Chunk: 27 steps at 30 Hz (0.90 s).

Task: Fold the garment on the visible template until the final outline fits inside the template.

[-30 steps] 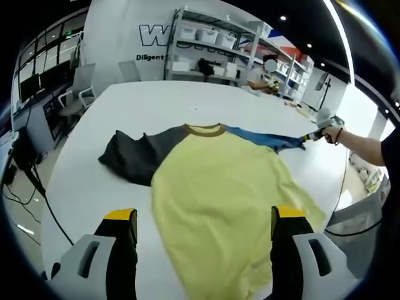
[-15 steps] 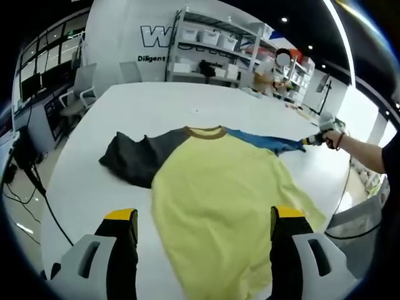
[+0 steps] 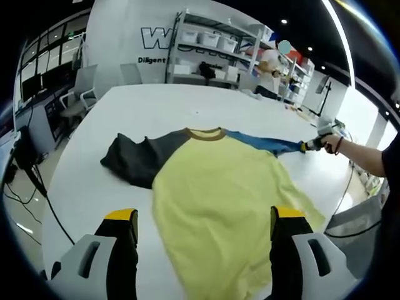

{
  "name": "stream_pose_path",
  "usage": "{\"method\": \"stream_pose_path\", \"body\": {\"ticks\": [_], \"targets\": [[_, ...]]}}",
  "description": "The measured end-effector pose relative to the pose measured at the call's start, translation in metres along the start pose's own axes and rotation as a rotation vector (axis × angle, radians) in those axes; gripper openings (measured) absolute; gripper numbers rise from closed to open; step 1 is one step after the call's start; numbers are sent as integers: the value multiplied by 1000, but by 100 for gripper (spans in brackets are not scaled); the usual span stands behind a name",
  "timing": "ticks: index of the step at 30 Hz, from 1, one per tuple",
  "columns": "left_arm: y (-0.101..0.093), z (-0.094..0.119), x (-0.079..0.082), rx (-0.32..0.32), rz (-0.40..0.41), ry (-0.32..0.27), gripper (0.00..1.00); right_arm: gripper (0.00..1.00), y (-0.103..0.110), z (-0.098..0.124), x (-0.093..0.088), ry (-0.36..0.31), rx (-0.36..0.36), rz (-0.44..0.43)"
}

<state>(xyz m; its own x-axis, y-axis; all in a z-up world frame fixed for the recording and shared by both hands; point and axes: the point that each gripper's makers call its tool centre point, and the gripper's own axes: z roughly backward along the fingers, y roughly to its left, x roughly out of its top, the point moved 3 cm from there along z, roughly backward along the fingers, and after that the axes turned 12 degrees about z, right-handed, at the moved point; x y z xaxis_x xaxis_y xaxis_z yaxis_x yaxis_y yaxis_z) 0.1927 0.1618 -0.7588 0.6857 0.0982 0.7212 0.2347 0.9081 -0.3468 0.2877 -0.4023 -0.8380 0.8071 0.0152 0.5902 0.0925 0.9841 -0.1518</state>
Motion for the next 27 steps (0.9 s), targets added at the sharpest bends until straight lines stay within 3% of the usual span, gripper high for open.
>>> {"method": "stream_pose_path", "body": {"ticks": [2,11,15,18,27], "targets": [[1,1,-1,6,0,2,86,0,2,1,-1,8,-7,28],[2,4,1,5,-5,-4,87,0,5,15,-6,59,22,123],[1,4,2,0,-9,-10,87,0,-2,26,-13,111,41,228],[1,4,2,-3,-11,-13,87,0,-6,31,-17,129,53,256],[0,6,2,-8,-21,-17,88,0,-19,40,-11,102,62,285]]}}
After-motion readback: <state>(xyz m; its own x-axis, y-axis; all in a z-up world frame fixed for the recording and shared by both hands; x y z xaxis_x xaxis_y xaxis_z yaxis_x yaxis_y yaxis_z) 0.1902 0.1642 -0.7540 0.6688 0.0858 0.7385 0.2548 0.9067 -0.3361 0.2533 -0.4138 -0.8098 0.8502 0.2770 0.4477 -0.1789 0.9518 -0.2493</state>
